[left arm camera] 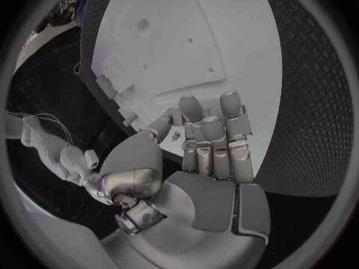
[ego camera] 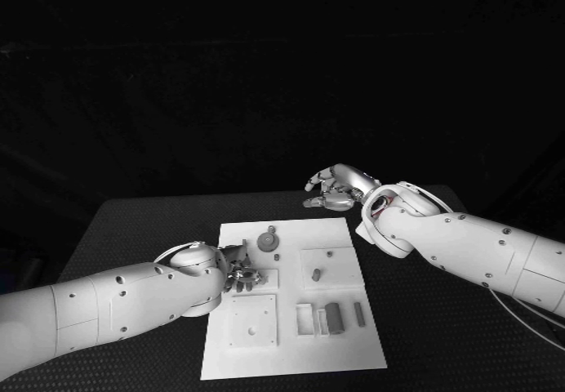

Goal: Assemble the parts on the task board

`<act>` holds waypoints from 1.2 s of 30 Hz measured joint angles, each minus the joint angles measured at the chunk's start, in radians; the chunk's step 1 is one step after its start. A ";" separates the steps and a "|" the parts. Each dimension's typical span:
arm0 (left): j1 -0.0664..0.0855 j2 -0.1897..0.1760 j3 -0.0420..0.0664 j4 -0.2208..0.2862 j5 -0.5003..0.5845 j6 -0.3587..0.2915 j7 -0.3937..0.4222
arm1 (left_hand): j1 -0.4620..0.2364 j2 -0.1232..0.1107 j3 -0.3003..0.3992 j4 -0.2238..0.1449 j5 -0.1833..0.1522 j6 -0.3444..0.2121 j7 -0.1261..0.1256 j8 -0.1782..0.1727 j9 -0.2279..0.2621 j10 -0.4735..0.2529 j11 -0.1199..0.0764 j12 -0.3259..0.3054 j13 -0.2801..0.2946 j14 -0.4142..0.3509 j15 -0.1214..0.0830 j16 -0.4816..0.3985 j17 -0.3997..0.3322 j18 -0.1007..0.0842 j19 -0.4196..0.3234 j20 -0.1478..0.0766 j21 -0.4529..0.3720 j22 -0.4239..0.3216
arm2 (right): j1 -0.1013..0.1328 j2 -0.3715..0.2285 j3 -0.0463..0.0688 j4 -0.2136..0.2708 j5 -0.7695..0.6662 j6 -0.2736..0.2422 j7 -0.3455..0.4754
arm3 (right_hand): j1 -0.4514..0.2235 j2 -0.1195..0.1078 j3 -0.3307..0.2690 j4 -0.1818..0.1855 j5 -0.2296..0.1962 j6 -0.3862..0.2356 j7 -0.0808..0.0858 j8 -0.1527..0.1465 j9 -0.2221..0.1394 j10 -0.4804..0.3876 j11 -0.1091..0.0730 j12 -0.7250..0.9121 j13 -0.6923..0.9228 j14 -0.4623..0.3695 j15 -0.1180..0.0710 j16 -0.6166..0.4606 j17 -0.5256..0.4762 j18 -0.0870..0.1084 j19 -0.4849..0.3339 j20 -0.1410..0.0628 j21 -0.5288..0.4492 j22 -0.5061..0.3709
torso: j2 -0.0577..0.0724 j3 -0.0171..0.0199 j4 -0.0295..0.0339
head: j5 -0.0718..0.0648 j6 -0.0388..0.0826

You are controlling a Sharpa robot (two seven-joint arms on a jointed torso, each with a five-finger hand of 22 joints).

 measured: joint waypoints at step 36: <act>0.000 0.025 0.021 -0.050 0.032 -0.001 0.000 | -0.029 -0.029 -0.051 -0.026 0.000 -0.005 0.002 0.000 0.004 0.000 0.000 0.006 0.000 -0.005 -0.001 0.008 -0.015 0.000 0.000 0.000 0.000 0.000 | -0.003 0.004 0.000 -0.005 0.001 0.002 0.000 | 0.000 0.000 0.000 0.006 0.000 -0.003 -0.001 0.000 0.000 0.000 0.000 0.000 -0.001 0.000 0.000 0.000 0.000 0.000 0.004 0.000 0.000 0.000 | 0.000 0.0006 -0.0005 | 0.000 -0.005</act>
